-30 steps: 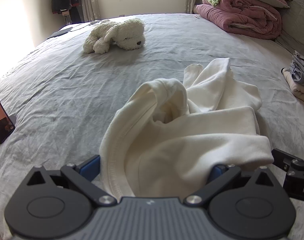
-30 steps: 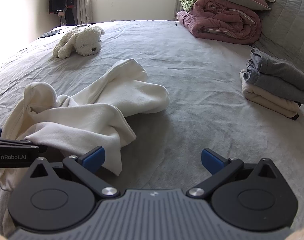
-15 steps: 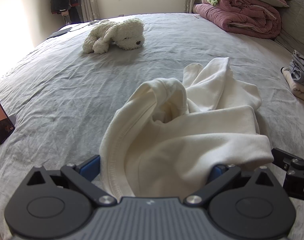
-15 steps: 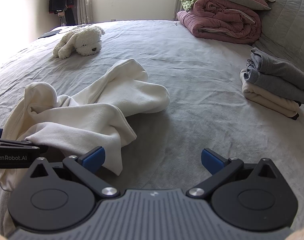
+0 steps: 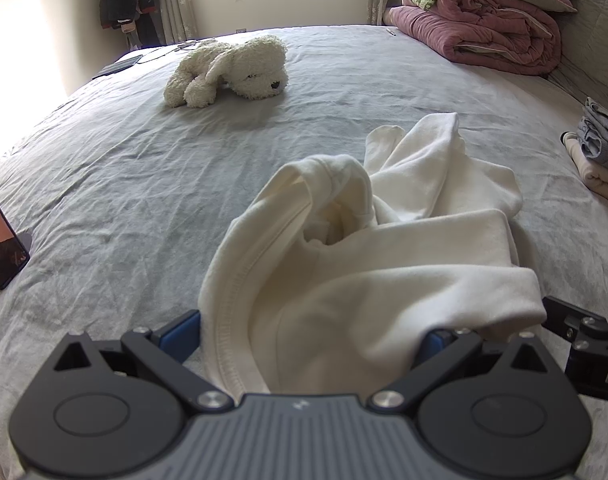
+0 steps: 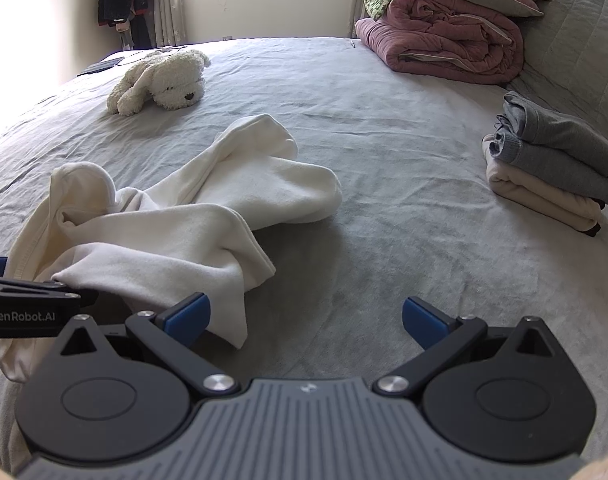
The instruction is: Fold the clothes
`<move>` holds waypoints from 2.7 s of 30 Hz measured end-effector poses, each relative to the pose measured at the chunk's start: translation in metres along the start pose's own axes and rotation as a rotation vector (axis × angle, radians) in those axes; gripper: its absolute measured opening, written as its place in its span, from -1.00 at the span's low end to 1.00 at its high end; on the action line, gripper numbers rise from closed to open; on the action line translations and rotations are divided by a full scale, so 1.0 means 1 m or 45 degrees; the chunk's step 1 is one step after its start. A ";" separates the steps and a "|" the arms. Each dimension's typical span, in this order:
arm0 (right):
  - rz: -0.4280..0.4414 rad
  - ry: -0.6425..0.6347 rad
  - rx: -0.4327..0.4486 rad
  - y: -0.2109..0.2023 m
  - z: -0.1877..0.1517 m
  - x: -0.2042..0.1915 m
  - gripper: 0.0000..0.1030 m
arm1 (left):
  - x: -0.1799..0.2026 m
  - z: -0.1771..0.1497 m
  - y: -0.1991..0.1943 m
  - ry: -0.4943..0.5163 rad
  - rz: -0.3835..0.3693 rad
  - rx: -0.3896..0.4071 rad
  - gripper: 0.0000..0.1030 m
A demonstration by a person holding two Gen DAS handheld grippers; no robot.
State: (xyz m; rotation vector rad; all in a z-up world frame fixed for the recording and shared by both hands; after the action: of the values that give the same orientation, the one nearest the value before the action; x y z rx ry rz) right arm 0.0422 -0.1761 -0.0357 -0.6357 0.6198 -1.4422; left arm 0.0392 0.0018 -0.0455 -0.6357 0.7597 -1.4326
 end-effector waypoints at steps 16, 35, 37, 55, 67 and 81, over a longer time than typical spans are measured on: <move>0.002 0.004 -0.002 0.000 0.000 0.000 1.00 | 0.001 0.000 -0.001 0.004 0.003 -0.002 0.99; 0.009 0.004 -0.009 0.000 -0.001 0.001 1.00 | 0.002 -0.001 0.000 0.009 0.005 -0.004 0.99; 0.010 0.005 -0.011 0.000 -0.001 0.000 1.00 | 0.002 -0.001 0.000 0.011 0.005 -0.005 0.99; 0.040 0.048 0.050 -0.005 0.018 0.002 1.00 | -0.022 -0.011 -0.007 0.025 -0.022 -0.016 0.99; 0.083 0.108 -0.024 0.026 0.021 -0.010 1.00 | -0.053 -0.025 -0.018 0.002 -0.043 -0.032 0.99; 0.116 0.101 -0.162 0.060 0.004 -0.019 1.00 | -0.061 -0.023 -0.026 -0.032 -0.090 -0.016 0.99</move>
State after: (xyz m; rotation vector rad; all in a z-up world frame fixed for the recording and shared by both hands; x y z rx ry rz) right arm 0.0861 -0.1551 -0.0761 -0.6435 0.7983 -1.3553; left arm 0.0057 0.0625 -0.0349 -0.6952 0.7333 -1.4824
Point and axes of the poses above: each gripper's, at about its wrist camera, not at the fingertips, and y roughly the way its jaws point, x to its right, z to its top, the point moved 6 cm from there along y, roughly the way its jaws point, and after that the axes turned 3 degrees about -x, right-handed, at the moved point
